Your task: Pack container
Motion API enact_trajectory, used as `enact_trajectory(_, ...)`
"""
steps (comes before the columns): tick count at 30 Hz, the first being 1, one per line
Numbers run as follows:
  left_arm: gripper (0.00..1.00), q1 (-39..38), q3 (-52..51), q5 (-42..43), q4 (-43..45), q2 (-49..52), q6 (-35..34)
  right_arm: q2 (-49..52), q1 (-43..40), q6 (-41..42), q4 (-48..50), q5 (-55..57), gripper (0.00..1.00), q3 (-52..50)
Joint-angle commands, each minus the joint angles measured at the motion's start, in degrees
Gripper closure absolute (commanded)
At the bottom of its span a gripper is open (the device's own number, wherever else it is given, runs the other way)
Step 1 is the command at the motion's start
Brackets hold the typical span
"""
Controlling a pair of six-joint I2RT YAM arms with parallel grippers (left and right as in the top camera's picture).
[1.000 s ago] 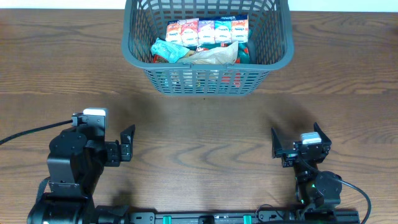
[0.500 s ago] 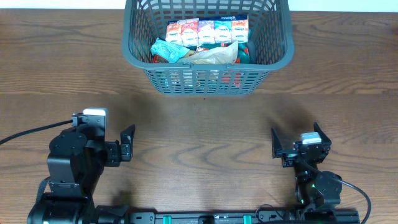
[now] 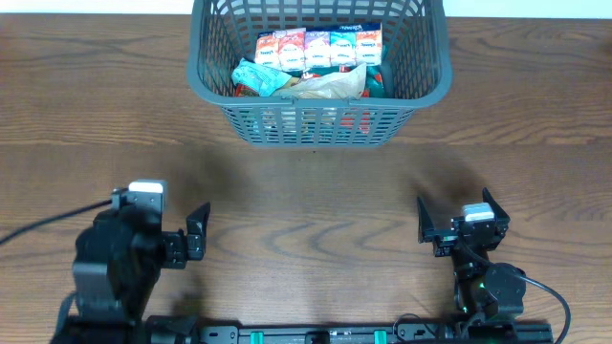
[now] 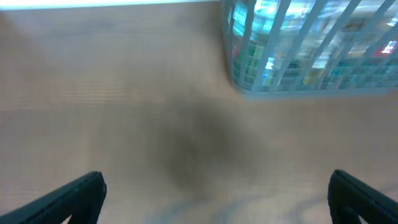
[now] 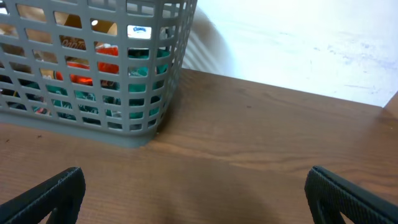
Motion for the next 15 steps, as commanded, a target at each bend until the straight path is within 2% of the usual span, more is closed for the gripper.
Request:
enact_trajectory(1,0.01,0.24,-7.32,1.16,8.11,-5.79,2.58,-0.35,0.68,0.39,0.17,0.33,0.01,-0.33)
enact_trajectory(6,0.01,0.2,-22.45,1.2,25.55,-12.22,5.09,-0.35,0.68,0.39,0.17,0.33,0.01,-0.33)
enact_trajectory(15,0.02,0.17,-41.59,1.57,40.76,-18.49,6.19,-0.35,0.68,0.39,0.17,0.33,0.01,-0.33)
